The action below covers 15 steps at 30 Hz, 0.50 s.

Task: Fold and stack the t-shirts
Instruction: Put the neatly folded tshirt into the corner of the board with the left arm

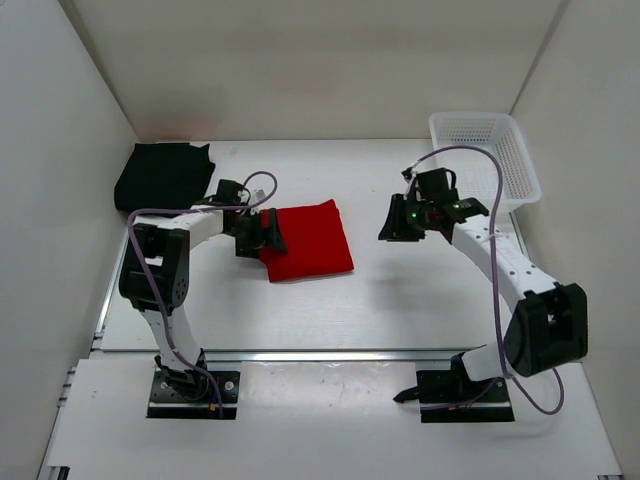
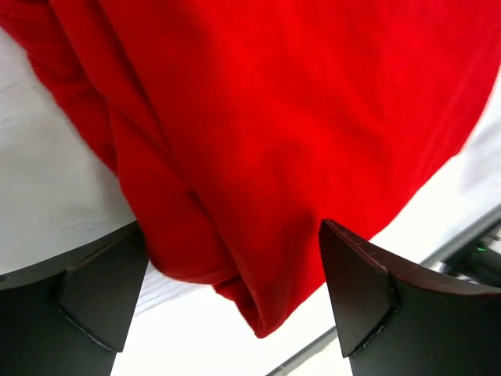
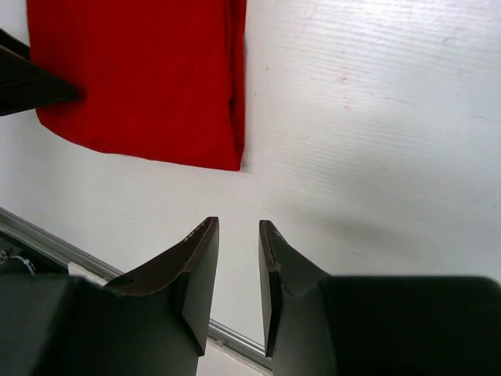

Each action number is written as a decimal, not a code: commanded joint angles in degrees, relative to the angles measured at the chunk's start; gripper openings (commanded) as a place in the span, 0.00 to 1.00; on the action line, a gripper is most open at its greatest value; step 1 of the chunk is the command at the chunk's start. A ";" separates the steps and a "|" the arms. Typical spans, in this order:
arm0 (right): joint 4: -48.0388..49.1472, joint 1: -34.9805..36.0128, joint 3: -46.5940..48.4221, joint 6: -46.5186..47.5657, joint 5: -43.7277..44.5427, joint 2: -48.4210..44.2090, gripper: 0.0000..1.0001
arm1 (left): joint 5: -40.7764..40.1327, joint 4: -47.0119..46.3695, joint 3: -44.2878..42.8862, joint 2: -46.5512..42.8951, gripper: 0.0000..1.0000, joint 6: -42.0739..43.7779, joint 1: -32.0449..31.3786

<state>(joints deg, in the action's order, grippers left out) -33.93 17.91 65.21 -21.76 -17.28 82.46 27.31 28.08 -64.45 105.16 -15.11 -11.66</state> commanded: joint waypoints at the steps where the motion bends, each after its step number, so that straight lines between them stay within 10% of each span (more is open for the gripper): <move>1: -0.78 -2.08 1.59 3.74 1.11 -5.72 0.25 | 0.38 0.14 2.13 4.86 0.98 -1.59 0.32; 6: -4.30 -7.53 6.85 6.28 -0.92 -4.06 0.21 | -0.41 -0.13 1.08 8.65 0.96 -0.89 -2.30; 15: -10.18 -13.34 23.64 5.15 -2.33 6.12 0.15 | 0.80 5.06 -5.86 15.68 0.12 4.21 -3.37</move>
<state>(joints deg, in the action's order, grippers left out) -41.89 5.43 83.77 -17.32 -19.40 85.97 34.59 28.21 -71.88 115.81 -15.66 -14.55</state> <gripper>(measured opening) 0.151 0.186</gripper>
